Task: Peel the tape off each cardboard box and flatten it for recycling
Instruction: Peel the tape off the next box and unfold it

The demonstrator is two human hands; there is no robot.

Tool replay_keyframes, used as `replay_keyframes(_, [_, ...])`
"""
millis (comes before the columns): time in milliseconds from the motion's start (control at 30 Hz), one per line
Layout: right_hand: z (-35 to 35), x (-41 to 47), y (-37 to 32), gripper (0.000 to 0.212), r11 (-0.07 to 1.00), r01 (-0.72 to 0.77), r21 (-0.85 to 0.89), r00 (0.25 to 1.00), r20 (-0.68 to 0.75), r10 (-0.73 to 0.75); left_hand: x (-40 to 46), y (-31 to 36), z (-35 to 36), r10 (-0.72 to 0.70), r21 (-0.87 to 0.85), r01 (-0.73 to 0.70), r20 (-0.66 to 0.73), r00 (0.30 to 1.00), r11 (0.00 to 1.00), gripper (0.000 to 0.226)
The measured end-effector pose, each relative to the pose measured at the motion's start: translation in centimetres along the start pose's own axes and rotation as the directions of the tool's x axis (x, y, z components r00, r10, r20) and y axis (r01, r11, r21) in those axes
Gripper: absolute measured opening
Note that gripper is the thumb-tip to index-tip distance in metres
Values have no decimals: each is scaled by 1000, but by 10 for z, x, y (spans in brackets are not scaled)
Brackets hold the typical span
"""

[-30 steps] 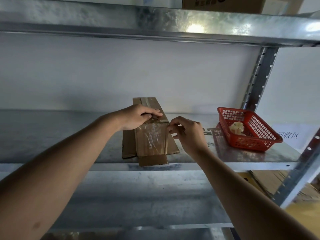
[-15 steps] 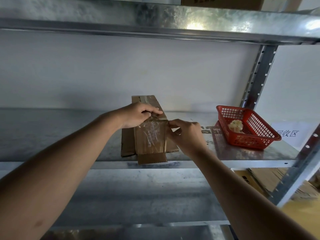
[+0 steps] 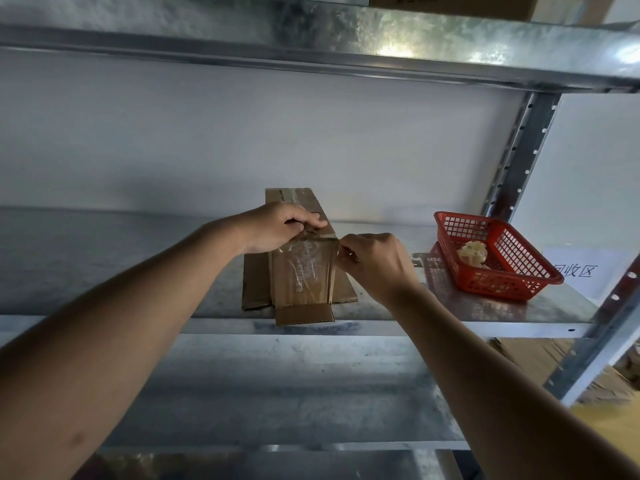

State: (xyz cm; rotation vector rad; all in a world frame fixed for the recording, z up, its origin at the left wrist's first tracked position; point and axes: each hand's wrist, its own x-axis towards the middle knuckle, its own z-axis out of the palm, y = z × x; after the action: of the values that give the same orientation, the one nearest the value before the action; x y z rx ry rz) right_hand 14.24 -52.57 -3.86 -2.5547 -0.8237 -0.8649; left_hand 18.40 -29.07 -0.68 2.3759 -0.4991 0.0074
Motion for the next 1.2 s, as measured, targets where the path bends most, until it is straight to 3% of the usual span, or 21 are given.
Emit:
replay_keyframes(200, [-20,16,-4,24,970,87,-225,982,184,-45,-1,1,-5,5,38,-7,30,1000,999,48])
replay_keyframes(367, [-32,20,-2,23,949,129,-287,981,179,-80,-2,6,-8,22,105,-27,53,998,994,47])
replay_keyframes(467, [-29,14,-4,16,1000,-30,-6,997,73,30,-3,9,-7,24,87,-28,50,998,996,45])
replay_keyframes(567, [-24,9,-8,11,935,-180,304,976,-66,209,-4,10,-3,46,30,-47,41,998,998,40])
replay_keyframes(633, [-20,10,-10,18,888,-240,393,956,-65,288,-5,10,0,65,-16,-65,21,998,998,36])
replay_keyframes(767, [-13,16,-16,19,914,-216,342,972,-13,234,-12,12,4,79,-52,-79,1,997,996,45])
replay_keyframes(867, [-10,20,-17,18,910,-232,343,963,-54,265,-15,19,-1,62,-32,-60,67,996,998,44])
replay_keyframes(933, [-8,21,-15,15,876,-294,382,931,-92,353,-15,20,-6,36,54,-43,120,992,998,38])
replay_keyframes(1100, [-3,23,-13,18,825,-377,421,891,-80,447,-7,17,-10,22,458,-24,9,1000,889,29])
replay_keyframes(1200, [-6,23,-12,17,789,-374,487,885,-66,461,-3,13,-5,11,382,-8,-5,1000,924,25])
